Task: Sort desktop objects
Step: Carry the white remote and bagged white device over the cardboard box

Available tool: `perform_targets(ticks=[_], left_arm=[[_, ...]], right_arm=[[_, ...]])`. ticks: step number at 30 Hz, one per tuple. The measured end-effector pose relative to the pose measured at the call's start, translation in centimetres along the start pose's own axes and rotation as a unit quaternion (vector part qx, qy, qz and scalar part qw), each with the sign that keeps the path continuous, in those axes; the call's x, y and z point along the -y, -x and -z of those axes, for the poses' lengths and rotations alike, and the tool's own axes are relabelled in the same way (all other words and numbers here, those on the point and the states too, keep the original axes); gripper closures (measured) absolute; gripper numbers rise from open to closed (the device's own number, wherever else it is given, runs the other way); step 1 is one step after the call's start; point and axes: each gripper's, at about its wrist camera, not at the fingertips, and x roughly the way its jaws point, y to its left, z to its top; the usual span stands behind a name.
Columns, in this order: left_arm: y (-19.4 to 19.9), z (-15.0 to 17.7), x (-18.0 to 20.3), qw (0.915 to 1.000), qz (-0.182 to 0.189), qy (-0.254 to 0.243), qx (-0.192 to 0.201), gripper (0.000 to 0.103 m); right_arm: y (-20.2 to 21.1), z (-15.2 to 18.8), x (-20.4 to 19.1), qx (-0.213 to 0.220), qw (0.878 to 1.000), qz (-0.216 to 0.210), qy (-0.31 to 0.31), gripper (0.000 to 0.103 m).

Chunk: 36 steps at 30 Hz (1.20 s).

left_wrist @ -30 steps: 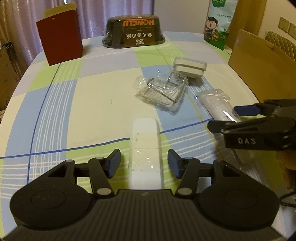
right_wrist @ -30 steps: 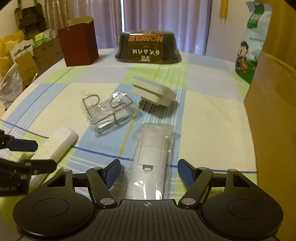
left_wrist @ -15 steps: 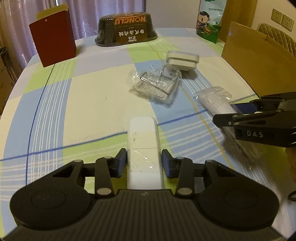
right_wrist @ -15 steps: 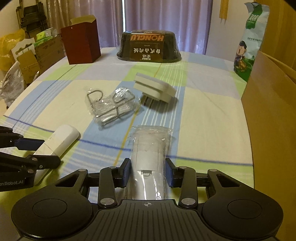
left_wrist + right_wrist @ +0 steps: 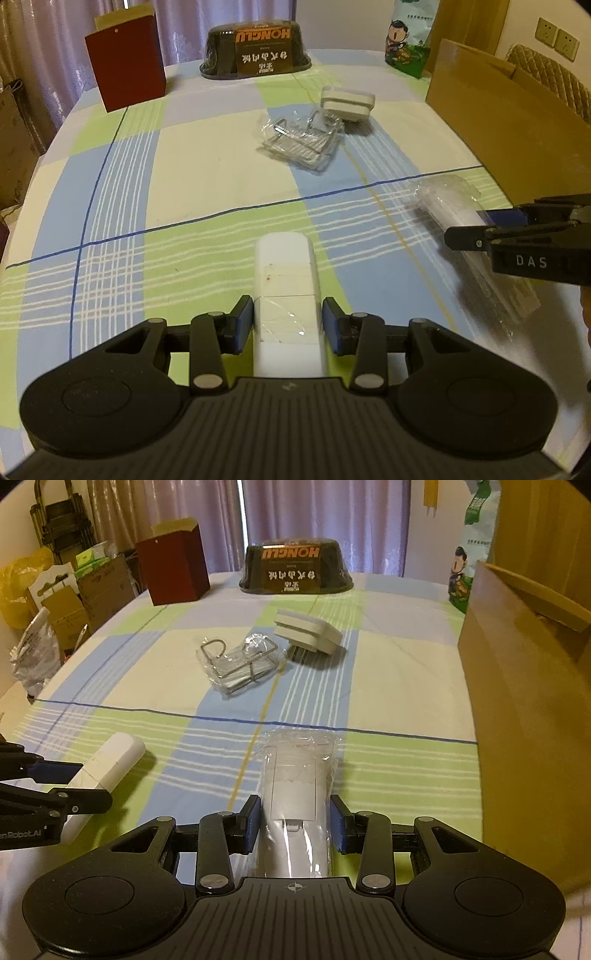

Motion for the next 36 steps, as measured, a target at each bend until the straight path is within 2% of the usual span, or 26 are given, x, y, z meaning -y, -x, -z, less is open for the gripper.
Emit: perform_targets(ticks=[21,36], left_arm=[[9.9,-1.2,5.8,0.9991,0.006,-0.017,0.039,0.068],[13.1,-3.1,10.2,0.9968,0.019,-0.042,0.065,0.068]], right_arm=[[12.5,-0.4,0.0,0.060,0.998,0.009,-0.011,0.066],[17.8,-0.8,2.5,0.097,0.995,0.027,-0.025,0.066]])
